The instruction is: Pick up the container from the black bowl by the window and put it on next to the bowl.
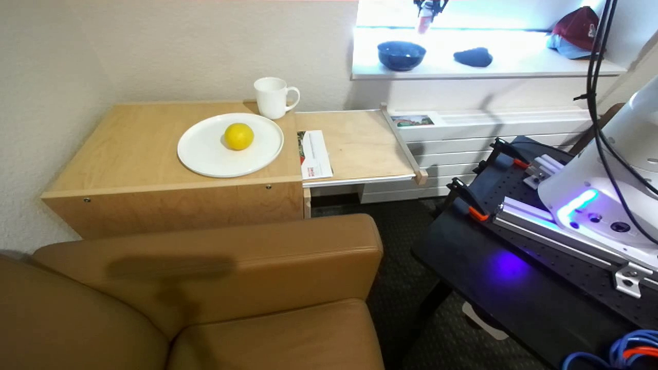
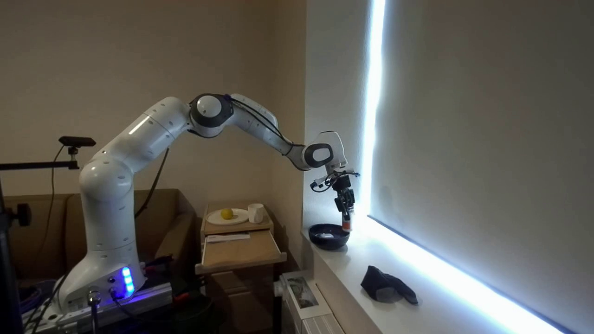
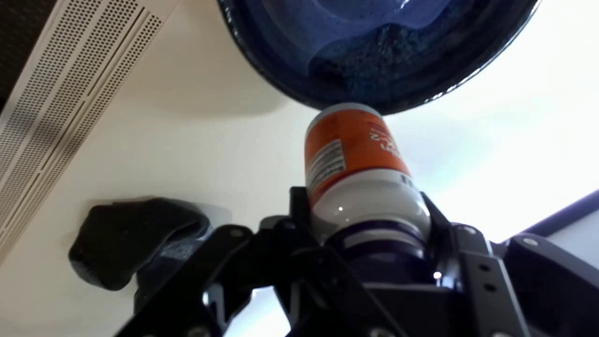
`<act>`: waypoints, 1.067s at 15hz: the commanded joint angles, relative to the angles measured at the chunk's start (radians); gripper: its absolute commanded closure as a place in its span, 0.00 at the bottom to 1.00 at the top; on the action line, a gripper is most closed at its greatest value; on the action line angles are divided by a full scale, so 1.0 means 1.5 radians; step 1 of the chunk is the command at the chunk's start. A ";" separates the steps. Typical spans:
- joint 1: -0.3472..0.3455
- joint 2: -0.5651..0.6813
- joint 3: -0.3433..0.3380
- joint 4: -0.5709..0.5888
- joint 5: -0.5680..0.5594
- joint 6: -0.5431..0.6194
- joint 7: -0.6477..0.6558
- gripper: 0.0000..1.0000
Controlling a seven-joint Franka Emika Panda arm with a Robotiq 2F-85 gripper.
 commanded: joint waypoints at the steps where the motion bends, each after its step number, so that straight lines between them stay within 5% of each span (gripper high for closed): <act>1: -0.017 0.017 -0.018 0.043 -0.018 -0.078 0.045 0.70; 7: -0.061 0.087 -0.024 0.094 -0.021 -0.133 0.139 0.70; 16: -0.100 0.168 -0.013 0.152 0.000 -0.110 0.319 0.70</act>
